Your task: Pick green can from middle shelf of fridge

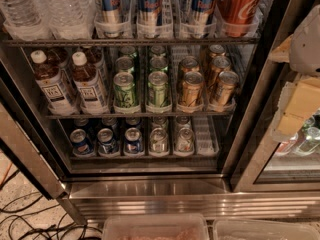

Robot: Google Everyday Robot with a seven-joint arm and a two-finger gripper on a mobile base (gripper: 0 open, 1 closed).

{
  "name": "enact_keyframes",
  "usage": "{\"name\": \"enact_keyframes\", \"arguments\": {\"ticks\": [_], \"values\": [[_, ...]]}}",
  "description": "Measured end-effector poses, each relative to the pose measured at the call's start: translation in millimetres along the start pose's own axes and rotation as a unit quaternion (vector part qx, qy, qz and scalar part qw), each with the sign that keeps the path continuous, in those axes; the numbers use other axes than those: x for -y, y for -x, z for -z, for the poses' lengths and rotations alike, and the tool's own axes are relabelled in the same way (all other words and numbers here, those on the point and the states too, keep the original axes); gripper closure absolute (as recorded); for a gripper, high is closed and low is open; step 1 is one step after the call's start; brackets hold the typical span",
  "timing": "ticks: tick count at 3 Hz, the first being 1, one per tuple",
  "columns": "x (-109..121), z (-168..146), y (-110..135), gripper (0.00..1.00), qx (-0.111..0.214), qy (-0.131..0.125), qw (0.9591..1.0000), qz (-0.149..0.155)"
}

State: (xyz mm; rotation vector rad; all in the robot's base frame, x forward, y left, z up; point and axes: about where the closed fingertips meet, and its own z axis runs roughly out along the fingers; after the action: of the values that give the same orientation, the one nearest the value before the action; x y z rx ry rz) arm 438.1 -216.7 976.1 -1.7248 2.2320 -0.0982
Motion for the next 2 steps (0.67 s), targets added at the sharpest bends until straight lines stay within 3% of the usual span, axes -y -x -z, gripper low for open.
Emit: {"name": "enact_keyframes", "arguments": {"ticks": [2], "values": [[2.8,-5.6,2.8,0.00,0.001,0.000,1.0000,-0.009]]}}
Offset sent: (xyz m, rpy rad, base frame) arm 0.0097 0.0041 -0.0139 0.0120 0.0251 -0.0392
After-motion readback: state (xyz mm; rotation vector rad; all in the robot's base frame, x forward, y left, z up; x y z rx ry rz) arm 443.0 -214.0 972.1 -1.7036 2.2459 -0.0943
